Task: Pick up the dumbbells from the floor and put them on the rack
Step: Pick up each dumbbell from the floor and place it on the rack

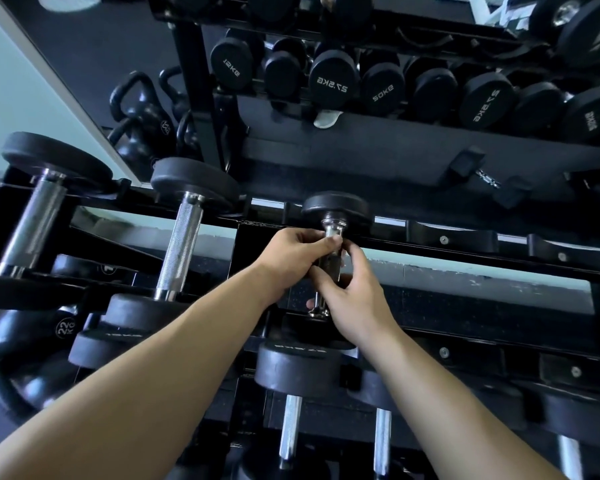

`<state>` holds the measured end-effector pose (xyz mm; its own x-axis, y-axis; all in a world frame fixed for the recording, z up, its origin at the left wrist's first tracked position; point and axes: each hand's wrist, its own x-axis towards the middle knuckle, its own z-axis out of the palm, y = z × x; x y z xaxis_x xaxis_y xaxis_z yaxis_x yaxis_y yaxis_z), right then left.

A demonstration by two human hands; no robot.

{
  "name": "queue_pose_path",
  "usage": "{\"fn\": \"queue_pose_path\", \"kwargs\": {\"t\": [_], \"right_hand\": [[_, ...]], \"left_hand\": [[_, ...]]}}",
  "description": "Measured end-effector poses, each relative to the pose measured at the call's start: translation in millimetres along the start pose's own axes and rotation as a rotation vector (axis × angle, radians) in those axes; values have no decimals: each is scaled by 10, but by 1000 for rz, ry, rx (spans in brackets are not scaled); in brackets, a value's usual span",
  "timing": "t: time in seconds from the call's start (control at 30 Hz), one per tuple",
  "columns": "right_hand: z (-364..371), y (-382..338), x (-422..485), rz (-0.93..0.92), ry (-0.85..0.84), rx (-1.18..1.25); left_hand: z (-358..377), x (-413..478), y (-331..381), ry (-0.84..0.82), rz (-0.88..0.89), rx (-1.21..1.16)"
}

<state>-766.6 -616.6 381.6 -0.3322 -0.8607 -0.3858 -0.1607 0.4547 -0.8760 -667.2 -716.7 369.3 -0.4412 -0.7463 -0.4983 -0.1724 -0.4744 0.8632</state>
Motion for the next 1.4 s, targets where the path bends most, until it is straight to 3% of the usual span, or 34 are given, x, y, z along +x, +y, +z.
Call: {"fn": "queue_pose_path", "kwargs": {"t": [0.2,0.37,0.57,0.73,0.83,1.0,1.4], "right_hand": [[-4,-42,-15,-12,33,-74],[-25,-97,-173,-65,172,-157],[137,-202,-661,-282,238,-221],[398,-167,-1087,-356,208,-227],[639,-153,-1378,-375,94,-207],[1222,-5,-1874,-355,-231,-200],[3690,1660,-3117,-250,-856,-432]], "left_hand": [[-16,-87,15,73,2,42],[-239,-341,3,73,33,-5],[-424,-770,-31,108,89,27],[-571,-1218,-110,137,137,30],[-774,-1601,-239,180,179,1],[-1264,-2383,-775,296,192,-74],[-2565,-4675,-3896,840,-63,-372]]}}
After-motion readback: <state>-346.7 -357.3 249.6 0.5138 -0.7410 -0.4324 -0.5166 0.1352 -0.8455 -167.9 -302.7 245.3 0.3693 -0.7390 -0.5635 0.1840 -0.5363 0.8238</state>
